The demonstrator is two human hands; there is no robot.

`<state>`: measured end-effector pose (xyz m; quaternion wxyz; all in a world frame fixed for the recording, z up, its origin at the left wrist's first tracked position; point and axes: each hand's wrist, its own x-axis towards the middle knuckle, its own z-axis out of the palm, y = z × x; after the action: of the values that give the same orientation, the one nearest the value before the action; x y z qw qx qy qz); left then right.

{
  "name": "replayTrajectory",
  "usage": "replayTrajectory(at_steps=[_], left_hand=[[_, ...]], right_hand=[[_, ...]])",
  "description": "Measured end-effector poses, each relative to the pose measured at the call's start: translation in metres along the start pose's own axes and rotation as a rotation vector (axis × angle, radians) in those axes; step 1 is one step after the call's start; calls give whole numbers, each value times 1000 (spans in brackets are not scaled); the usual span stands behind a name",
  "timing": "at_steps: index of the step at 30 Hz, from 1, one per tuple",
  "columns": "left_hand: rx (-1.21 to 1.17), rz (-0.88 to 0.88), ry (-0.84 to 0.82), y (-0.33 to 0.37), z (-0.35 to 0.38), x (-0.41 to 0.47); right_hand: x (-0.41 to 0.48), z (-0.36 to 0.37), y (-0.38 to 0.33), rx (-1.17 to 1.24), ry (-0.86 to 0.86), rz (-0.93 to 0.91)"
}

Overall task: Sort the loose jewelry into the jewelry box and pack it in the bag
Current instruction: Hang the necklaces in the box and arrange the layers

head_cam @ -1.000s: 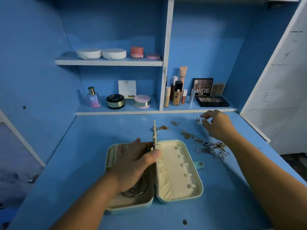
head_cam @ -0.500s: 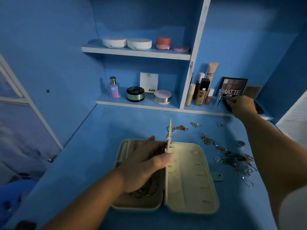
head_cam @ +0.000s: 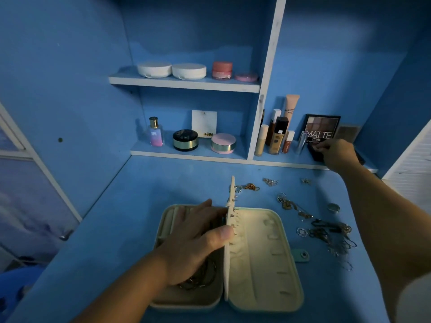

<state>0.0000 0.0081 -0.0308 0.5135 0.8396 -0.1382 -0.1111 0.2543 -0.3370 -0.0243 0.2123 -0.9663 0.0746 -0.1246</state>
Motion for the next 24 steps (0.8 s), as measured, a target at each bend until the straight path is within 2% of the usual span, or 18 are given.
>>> replayTrajectory(at_steps=[9, 16, 24], left_hand=[[86, -65, 6, 13, -1, -2], [105, -50, 16, 11, -3, -2], [89, -46, 11, 10, -3, -2]], right_hand=[[8, -4, 1, -54, -51, 6], [5, -4, -2, -63, -48, -19], [2, -2, -10, 11, -33, 143]])
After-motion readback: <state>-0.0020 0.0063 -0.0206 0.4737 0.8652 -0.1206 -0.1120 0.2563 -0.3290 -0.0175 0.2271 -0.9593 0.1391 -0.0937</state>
